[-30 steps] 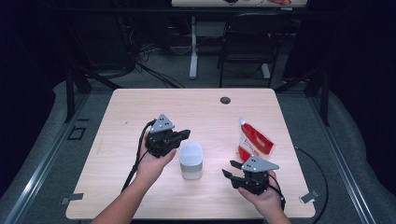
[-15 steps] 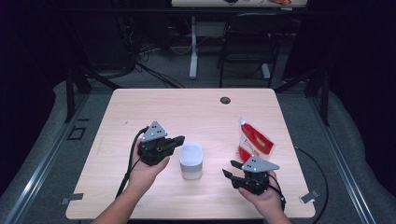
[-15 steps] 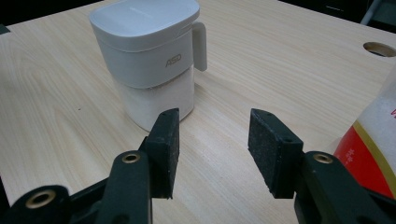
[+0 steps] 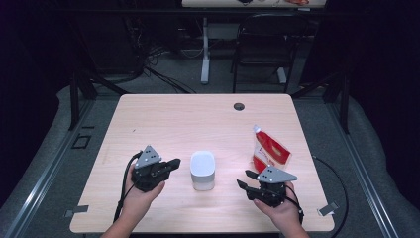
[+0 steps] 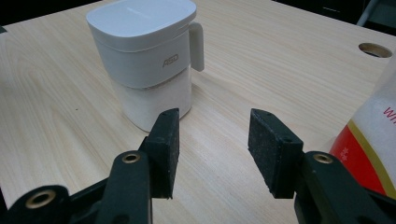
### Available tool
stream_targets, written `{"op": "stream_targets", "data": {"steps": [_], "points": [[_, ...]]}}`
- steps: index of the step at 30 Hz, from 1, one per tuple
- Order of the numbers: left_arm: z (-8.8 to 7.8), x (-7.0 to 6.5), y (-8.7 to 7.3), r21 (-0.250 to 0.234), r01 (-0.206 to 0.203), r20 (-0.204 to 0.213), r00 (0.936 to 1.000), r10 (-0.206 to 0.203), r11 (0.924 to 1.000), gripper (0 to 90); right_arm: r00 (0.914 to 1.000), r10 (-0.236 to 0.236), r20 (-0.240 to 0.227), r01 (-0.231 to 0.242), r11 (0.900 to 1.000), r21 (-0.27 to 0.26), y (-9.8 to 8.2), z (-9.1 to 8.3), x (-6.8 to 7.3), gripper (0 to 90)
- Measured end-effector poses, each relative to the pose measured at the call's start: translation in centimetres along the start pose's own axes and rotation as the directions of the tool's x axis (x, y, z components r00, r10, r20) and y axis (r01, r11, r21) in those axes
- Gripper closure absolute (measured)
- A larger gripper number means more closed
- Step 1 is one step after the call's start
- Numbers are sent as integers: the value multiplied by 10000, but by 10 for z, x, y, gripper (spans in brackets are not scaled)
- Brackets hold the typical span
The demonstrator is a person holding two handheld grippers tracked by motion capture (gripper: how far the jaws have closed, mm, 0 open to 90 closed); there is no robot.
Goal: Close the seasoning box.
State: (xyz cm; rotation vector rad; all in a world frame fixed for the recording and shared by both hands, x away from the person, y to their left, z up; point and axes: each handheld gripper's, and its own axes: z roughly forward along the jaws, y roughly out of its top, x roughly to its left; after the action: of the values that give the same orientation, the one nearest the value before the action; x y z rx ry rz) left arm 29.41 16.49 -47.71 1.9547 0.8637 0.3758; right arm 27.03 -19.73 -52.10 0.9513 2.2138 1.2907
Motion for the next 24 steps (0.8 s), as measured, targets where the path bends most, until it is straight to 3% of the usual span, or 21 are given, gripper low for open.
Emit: {"op": "stream_targets", "data": {"steps": [10, 24], "points": [[0, 10, -32, 307, 281, -346, 9990, -270, 9991, 863, 10000, 2, 24, -2, 10000, 31, -1, 2, 0, 535], [5, 22, -50, 177, 650, -573, 9963, -639, 9977, 764, 9990, -410, 163, 403, 9983, 413, -6, 8, 3, 523]]}}
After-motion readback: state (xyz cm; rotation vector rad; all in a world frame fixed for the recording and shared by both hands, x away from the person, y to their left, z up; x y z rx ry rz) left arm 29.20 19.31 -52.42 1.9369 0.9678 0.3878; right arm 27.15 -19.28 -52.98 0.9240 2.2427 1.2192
